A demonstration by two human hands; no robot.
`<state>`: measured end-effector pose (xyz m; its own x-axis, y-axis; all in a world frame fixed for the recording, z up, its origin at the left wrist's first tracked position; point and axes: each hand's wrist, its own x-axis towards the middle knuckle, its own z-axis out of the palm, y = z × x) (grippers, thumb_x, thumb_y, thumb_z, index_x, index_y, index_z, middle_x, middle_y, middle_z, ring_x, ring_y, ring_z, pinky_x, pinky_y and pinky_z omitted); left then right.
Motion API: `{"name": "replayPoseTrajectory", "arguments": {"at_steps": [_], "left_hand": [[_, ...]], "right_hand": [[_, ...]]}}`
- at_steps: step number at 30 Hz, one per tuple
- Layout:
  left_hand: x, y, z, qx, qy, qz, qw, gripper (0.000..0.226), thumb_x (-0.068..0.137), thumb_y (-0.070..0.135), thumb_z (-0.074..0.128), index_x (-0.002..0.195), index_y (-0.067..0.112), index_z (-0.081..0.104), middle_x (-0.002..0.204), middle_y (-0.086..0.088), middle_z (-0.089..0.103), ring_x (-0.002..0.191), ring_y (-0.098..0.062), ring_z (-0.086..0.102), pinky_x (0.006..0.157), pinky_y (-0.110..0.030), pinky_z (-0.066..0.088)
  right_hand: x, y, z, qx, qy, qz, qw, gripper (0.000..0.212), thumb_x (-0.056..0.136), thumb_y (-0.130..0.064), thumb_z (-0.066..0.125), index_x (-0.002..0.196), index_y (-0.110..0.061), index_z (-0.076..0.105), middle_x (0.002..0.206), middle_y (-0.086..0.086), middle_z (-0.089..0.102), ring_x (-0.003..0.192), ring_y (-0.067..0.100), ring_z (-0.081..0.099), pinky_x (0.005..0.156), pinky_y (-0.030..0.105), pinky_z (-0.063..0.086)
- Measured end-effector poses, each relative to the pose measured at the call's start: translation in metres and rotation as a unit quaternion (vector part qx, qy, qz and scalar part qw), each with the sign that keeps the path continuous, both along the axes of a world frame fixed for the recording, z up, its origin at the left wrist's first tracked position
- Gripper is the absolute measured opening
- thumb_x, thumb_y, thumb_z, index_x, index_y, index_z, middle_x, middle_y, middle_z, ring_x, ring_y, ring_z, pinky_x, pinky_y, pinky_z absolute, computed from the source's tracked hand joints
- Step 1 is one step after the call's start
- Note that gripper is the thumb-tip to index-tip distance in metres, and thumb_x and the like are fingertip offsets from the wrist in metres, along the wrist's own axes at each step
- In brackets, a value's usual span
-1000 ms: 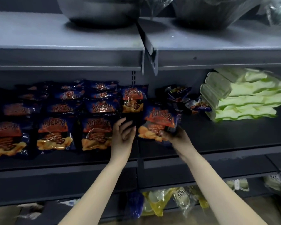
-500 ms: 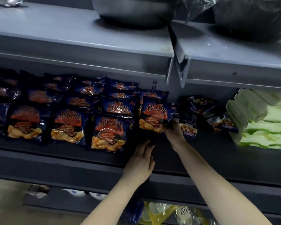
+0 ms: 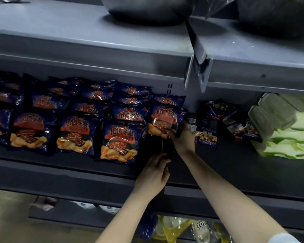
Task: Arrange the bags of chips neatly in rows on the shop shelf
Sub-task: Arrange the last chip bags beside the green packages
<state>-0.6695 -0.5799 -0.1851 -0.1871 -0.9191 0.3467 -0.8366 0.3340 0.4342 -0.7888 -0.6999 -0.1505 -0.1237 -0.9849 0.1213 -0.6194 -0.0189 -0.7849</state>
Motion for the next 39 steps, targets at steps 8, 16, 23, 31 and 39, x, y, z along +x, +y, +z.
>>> {"name": "replayPoseTrajectory", "arguments": {"at_steps": [8,16,23,31,39], "left_hand": [[0.003,0.0,0.0,0.003,-0.003,-0.016,1.0,0.029,0.084,0.03,0.04,0.102,0.022,0.061,0.119,0.003,0.058,0.109,-0.016,0.057,0.081,-0.02,0.05],[0.005,0.0,0.003,0.041,-0.002,-0.04,0.998,0.043,0.087,0.033,0.031,0.108,0.016,0.063,0.123,-0.003,0.057,0.114,-0.022,0.055,0.089,-0.028,0.048],[0.008,0.001,0.01,0.092,0.032,-0.068,0.993,0.06,0.087,0.043,0.016,0.125,0.014,0.053,0.136,-0.003,0.047,0.129,-0.02,0.039,0.105,-0.025,0.03],[0.01,0.003,0.01,0.093,0.021,-0.072,0.993,0.065,0.086,0.044,0.014,0.124,0.012,0.055,0.133,-0.006,0.051,0.125,-0.023,0.046,0.103,-0.031,0.038],[0.01,0.004,0.013,0.075,0.027,-0.086,0.993,0.041,0.092,0.029,0.034,0.116,0.008,0.06,0.125,-0.01,0.056,0.119,-0.027,0.051,0.099,-0.032,0.041]], "right_hand": [[-0.032,0.026,0.009,-0.129,0.196,-0.022,0.972,0.049,0.09,-0.03,0.037,0.133,-0.01,0.046,0.129,0.014,0.051,0.122,0.034,0.042,0.095,0.042,0.037],[-0.053,0.047,0.009,0.078,0.355,0.018,0.932,0.066,0.093,-0.033,0.043,0.15,-0.032,0.01,0.159,0.001,0.003,0.146,0.03,0.002,0.115,0.049,0.013],[-0.052,0.056,0.015,0.1,0.338,-0.022,0.936,0.061,0.093,-0.03,0.047,0.147,-0.029,0.02,0.157,-0.003,0.016,0.143,0.024,0.017,0.11,0.05,0.027],[-0.044,0.039,0.031,0.06,0.456,-0.065,0.886,0.034,0.089,-0.005,0.049,0.122,-0.012,0.049,0.119,0.01,0.061,0.11,0.03,0.059,0.091,0.036,0.043],[-0.046,0.053,0.022,0.087,0.482,-0.056,0.87,0.031,0.09,0.001,0.045,0.115,-0.007,0.06,0.113,0.016,0.063,0.108,0.032,0.059,0.078,0.038,0.053]]}}
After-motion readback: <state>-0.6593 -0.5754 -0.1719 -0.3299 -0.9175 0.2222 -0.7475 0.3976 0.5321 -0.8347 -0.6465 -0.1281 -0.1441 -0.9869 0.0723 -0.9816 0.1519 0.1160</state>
